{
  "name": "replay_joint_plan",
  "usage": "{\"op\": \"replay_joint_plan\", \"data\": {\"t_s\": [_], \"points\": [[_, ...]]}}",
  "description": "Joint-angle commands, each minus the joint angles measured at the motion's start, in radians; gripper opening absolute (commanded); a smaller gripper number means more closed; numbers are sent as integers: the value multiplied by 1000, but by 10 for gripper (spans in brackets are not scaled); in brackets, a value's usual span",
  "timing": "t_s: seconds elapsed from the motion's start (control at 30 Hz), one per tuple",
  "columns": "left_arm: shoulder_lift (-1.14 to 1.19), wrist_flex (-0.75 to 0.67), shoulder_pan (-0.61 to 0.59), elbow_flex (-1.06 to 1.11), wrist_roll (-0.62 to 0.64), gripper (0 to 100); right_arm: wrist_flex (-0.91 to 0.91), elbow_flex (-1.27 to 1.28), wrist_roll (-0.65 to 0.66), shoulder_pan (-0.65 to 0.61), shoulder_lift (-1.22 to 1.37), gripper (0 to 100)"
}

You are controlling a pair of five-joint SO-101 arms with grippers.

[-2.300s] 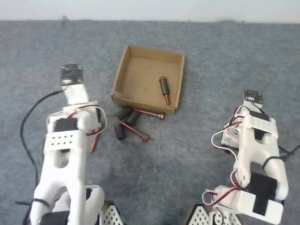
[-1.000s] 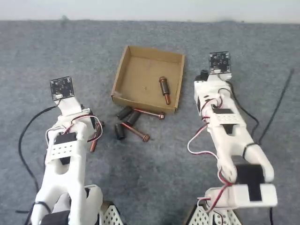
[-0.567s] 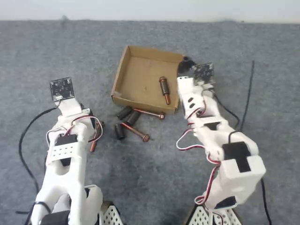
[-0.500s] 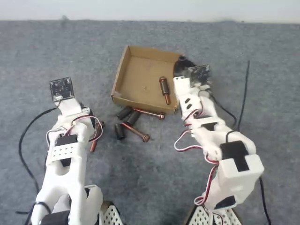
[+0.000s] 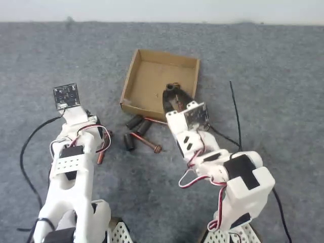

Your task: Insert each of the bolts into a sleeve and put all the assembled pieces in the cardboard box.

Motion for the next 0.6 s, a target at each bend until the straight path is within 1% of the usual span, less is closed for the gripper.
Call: {"op": "replay_joint_plan", "data": {"t_s": [0.0, 0.1, 0.27, 0.57], "points": [[-46, -31, -6, -16, 5, 12, -102, 61, 14, -22, -19, 6], [-46, -31, -6, -16, 5, 12, -166, 123, 14, -30, -19, 6], [-46, -29, -6, -16, 5, 12, -222, 209, 14, -54, -19, 6], [-46, -28, -6, -16, 5, 12, -450, 436, 12, -90, -19, 6]]}}
